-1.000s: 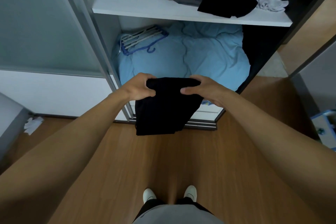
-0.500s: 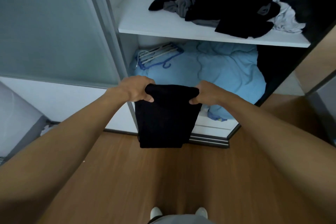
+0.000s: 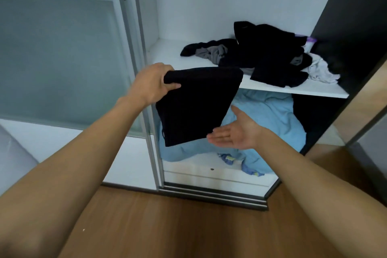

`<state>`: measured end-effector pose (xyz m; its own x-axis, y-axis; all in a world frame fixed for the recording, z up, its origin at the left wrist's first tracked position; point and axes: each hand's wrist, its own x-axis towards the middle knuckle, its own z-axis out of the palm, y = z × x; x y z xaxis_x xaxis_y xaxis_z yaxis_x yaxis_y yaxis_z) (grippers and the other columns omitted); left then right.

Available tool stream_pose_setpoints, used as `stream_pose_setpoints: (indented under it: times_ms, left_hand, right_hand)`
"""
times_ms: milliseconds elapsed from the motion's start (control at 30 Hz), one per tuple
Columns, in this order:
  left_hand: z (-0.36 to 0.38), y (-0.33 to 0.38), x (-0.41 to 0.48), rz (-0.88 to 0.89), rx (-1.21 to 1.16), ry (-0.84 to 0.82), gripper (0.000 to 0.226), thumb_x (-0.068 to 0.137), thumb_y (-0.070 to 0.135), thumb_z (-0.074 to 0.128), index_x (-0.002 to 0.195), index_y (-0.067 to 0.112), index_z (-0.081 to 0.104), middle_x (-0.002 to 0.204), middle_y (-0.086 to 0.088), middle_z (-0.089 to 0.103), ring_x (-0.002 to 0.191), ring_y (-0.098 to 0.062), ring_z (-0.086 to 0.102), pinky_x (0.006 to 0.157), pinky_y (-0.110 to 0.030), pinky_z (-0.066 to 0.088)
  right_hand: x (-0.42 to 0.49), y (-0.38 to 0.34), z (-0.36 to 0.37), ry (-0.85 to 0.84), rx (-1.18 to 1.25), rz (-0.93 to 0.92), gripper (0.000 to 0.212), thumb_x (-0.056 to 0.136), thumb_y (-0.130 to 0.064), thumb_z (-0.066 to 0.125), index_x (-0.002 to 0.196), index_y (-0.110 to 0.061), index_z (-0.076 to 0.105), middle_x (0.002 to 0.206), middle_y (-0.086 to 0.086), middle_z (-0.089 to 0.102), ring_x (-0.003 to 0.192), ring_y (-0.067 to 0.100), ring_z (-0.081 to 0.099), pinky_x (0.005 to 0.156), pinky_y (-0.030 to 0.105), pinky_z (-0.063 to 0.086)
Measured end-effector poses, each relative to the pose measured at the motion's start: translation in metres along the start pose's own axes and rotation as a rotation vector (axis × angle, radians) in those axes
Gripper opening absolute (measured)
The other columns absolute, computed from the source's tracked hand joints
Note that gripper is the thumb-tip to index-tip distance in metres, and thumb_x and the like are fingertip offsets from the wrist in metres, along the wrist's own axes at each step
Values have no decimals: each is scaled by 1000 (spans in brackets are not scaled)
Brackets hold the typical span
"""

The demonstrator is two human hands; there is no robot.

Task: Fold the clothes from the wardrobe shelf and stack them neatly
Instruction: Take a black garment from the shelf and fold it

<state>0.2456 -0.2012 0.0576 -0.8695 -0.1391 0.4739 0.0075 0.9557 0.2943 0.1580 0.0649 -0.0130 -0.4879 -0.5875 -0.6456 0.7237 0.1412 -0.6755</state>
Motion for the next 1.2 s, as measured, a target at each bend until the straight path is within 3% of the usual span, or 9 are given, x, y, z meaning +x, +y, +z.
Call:
stream_pose_setpoints:
  times_ms: [100,267,433,600,767,900,1033,1100,1200]
  left_hand:
    - [-4,5,7,60,-56,58,27,86,37,73,102,16,67,93,-5,62,87,-21,57,77,-38,47]
    - [-7,3,19,160,-206,100,23,84,17,76,105,13,69,93,0,57,86,-22,59,77,-32,46]
    - [2,-7,48,165,-273,99,40,81,4,73,117,21,62,112,-6,54,97,-20,58,88,-34,49]
    - [22,-33,76,-105,-597,-62,63,77,2,52,125,43,54,130,8,48,113,-15,54,96,-33,47]
    - [49,-47,136,-242,-715,372,30,89,16,55,117,24,51,114,9,55,101,-5,58,85,-28,51]
    - [77,-68,191,-488,-578,569,52,87,41,67,129,27,38,115,9,60,95,1,65,81,-21,55]
    - [130,-107,220,-955,-445,242,80,86,49,69,145,9,32,128,-4,57,119,-24,56,100,-34,45]
    - [149,-124,221,-1073,-385,89,66,85,52,70,128,3,53,118,-5,63,111,-29,61,95,-37,50]
    - [152,-143,231,-955,-304,81,41,91,44,65,108,7,66,98,-3,69,97,-26,66,82,-27,51]
  right_hand:
    - [9,-18,12,-289,389,-20,119,74,-85,49,136,16,38,134,44,48,123,54,51,97,58,46]
    - [6,-83,30,-278,497,-345,54,86,-35,58,129,-3,61,131,26,61,122,47,56,106,57,44]
    - [23,-129,29,-131,185,-575,5,68,-14,65,69,-10,68,64,5,63,58,17,67,57,23,57]
    - [74,-187,19,-57,29,-619,19,85,-21,53,81,-10,67,74,4,62,65,19,64,63,28,56]
    - [141,-256,34,-239,21,-650,23,79,-19,56,73,-10,76,70,1,65,63,18,66,68,32,58]
    - [209,-294,43,-215,-37,-510,30,74,-18,59,97,-7,75,87,7,73,76,24,72,73,40,60]
    - [275,-282,33,19,-480,-267,46,89,-14,60,135,-8,53,129,13,64,106,29,66,81,40,56]
    - [294,-281,22,82,-698,-260,48,92,-22,65,135,-9,50,128,9,62,105,27,64,71,35,54]
    - [308,-300,12,116,-804,-295,45,89,-36,71,122,-10,55,103,12,67,75,21,66,45,22,49]
